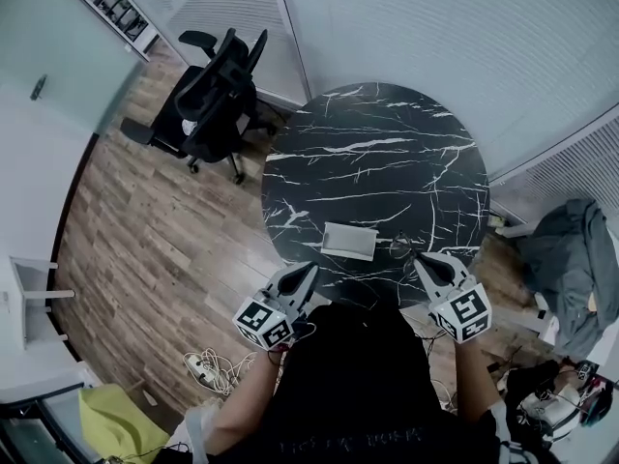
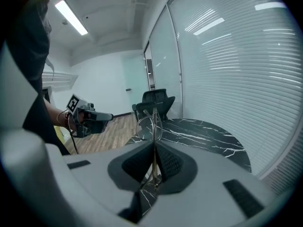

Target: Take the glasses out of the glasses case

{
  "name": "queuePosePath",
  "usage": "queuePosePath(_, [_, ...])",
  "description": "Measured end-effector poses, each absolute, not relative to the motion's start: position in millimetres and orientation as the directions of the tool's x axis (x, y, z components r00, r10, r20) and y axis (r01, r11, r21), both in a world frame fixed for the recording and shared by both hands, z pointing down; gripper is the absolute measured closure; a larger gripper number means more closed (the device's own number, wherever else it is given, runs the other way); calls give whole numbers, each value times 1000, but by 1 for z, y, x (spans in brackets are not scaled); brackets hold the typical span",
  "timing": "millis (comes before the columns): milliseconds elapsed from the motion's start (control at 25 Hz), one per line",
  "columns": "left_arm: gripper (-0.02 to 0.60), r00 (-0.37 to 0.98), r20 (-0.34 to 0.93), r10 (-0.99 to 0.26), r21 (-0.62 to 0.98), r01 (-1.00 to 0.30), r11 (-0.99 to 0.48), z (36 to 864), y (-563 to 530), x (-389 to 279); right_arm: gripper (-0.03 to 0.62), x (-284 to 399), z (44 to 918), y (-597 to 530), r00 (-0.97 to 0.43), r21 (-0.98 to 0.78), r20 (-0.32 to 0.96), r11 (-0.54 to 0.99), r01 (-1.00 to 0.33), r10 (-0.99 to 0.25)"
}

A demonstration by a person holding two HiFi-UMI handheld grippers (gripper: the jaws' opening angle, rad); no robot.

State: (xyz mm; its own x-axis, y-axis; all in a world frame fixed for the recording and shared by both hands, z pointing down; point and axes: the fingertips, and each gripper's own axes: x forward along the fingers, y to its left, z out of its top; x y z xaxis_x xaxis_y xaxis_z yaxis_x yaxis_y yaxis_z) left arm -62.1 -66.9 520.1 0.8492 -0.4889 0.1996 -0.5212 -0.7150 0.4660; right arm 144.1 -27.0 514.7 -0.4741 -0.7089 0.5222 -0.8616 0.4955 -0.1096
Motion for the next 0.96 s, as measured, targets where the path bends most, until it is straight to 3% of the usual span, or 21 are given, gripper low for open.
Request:
queuePosePath(560, [563, 859, 209, -468, 455, -509, -730, 520, -61, -55, 562, 197, 512, 15, -404, -266, 462, 311, -913, -790])
queuePosePath(960, [563, 852, 211, -480, 457, -520, -722, 520, -64, -59, 562, 196, 500, 17, -416, -374, 342, 284, -883, -843])
